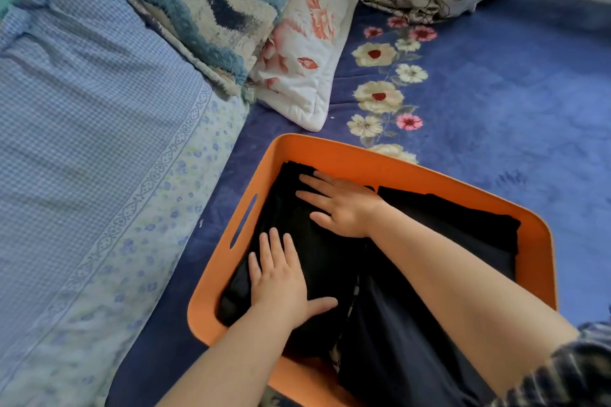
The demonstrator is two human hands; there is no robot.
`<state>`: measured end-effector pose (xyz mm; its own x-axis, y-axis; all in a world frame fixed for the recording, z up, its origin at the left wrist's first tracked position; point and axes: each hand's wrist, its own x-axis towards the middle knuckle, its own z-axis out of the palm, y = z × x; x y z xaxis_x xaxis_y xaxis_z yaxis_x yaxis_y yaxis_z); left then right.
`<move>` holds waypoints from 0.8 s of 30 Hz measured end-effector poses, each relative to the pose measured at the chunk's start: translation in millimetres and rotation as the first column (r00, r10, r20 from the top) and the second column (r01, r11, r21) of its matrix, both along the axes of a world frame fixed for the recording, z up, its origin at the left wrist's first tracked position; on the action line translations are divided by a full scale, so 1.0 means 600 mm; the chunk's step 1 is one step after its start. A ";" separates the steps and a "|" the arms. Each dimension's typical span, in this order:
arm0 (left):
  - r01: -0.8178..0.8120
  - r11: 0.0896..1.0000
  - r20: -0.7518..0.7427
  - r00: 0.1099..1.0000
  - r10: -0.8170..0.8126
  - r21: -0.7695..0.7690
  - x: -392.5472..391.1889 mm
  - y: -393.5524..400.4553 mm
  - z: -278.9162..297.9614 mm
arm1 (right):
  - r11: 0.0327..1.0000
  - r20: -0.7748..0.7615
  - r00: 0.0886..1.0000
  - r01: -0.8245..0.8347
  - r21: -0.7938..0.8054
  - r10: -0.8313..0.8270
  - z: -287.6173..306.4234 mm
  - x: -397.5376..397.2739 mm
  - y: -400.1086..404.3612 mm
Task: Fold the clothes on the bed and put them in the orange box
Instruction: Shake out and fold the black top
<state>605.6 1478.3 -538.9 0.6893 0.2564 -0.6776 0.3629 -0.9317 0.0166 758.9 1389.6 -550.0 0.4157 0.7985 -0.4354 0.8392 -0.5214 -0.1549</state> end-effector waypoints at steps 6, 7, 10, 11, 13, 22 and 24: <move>0.013 0.999 -0.074 0.997 -0.010 0.038 0.022 -0.004 -0.027 | 0.999 -0.043 0.999 0.006 0.053 -0.004 -0.034 0.008 -0.002; 0.010 0.999 -0.070 0.998 -0.007 0.044 0.024 -0.005 -0.028 | 0.999 -0.039 0.999 0.003 0.052 -0.001 -0.036 0.009 -0.002; 0.020 0.998 -0.080 0.997 -0.015 0.061 0.024 -0.005 -0.024 | 1.000 -0.004 1.000 -0.002 0.004 0.002 -0.035 0.004 0.000; 0.024 0.998 -0.072 0.997 -0.020 0.053 0.021 -0.005 -0.018 | 1.000 0.010 1.000 -0.005 -0.004 0.005 -0.030 0.001 -0.001; 0.022 0.999 -0.063 0.998 -0.020 0.028 0.018 -0.005 -0.005 | 0.996 0.065 0.996 -0.059 0.061 0.055 -0.010 -0.010 -0.008; 0.522 0.850 0.744 0.594 -0.306 -0.067 -0.021 -0.070 0.054 | 0.991 0.297 0.955 -0.028 0.133 -0.013 0.074 -0.035 -0.210; 0.802 0.595 0.722 0.448 -0.528 -0.062 -0.032 -0.099 0.046 | 1.000 0.273 0.962 0.002 0.002 -0.002 0.065 -0.034 -0.249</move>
